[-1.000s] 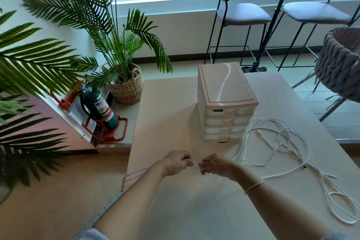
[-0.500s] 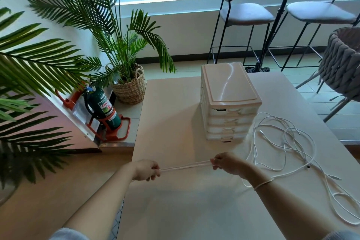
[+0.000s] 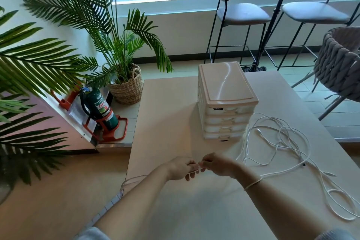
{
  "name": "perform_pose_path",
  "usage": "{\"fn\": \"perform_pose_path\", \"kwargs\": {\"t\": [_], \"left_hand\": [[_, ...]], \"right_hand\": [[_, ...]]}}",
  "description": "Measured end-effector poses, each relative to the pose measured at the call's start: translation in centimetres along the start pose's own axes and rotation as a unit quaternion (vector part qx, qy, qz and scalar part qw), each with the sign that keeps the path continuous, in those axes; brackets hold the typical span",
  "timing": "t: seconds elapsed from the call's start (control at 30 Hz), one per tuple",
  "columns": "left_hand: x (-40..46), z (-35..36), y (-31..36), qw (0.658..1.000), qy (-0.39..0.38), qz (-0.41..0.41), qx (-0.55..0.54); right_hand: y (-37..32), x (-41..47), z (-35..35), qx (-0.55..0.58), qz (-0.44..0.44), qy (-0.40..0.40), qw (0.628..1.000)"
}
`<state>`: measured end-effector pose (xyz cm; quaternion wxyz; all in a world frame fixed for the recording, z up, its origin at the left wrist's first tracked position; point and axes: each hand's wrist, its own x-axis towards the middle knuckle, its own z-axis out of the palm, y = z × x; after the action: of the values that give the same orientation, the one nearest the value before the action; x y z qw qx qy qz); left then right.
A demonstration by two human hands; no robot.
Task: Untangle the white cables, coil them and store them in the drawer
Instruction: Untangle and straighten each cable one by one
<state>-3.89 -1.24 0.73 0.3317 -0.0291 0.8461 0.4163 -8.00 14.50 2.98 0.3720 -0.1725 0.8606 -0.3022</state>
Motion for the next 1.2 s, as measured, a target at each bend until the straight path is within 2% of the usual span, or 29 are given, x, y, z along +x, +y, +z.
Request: {"fn": "perform_pose_path", "kwargs": {"t": [0.2,0.33,0.43,0.5,0.57,0.67,0.77,0.83,0.9,0.97,1.03,1.2], "left_hand": [[0.4,-0.4,0.3,0.996,0.02,0.034,0.082],[0.3,-1.3,-0.1,0.996,0.036,0.032,0.08],[0.3,-1.6,-0.4,0.996,0.036,0.027,0.081],[0.5,-1.4,-0.4,0.996,0.029,0.028,0.082],[0.5,-1.2,-0.3,0.995,0.02,0.03,0.088],[0.5,-1.1,-0.4,0.994,0.019,0.028,0.102],[0.6,-1.0,-0.3,0.995,0.02,0.029,0.095],[0.6,-1.0,-0.1,0.996,0.021,0.028,0.086],[0.7,-1.0,0.1,0.996,0.014,0.026,0.081],[0.8,-1.0,0.1,0.996,0.011,0.026,0.084],[0.8,-1.1,0.2,0.996,0.011,0.024,0.085],[0.8,-1.3,0.1,0.998,0.024,0.011,0.059]], "right_hand": [[1.6,-0.3,-1.3,0.018,0.024,-0.061,0.998],[3.7,-1.4,-3.6,0.042,0.059,-0.037,0.997],[4.9,-1.7,-4.8,0.016,0.094,-0.047,0.994],[5.5,-1.4,-5.5,-0.057,0.124,-0.082,0.987],[6.1,-1.3,-6.4,-0.173,0.163,-0.115,0.965],[6.7,-2.1,-8.0,-0.257,0.234,-0.116,0.93],[5.8,-2.3,-8.1,-0.387,0.191,-0.092,0.897],[4.7,-1.6,-7.0,-0.323,0.136,-0.051,0.935],[3.7,-0.3,-5.5,-0.107,0.067,-0.021,0.992],[2.3,0.3,-3.3,0.074,0.049,-0.004,0.996],[1.8,0.7,-1.9,0.121,0.027,-0.025,0.992],[2.0,0.6,-0.6,0.11,0.034,-0.108,0.987]]}}
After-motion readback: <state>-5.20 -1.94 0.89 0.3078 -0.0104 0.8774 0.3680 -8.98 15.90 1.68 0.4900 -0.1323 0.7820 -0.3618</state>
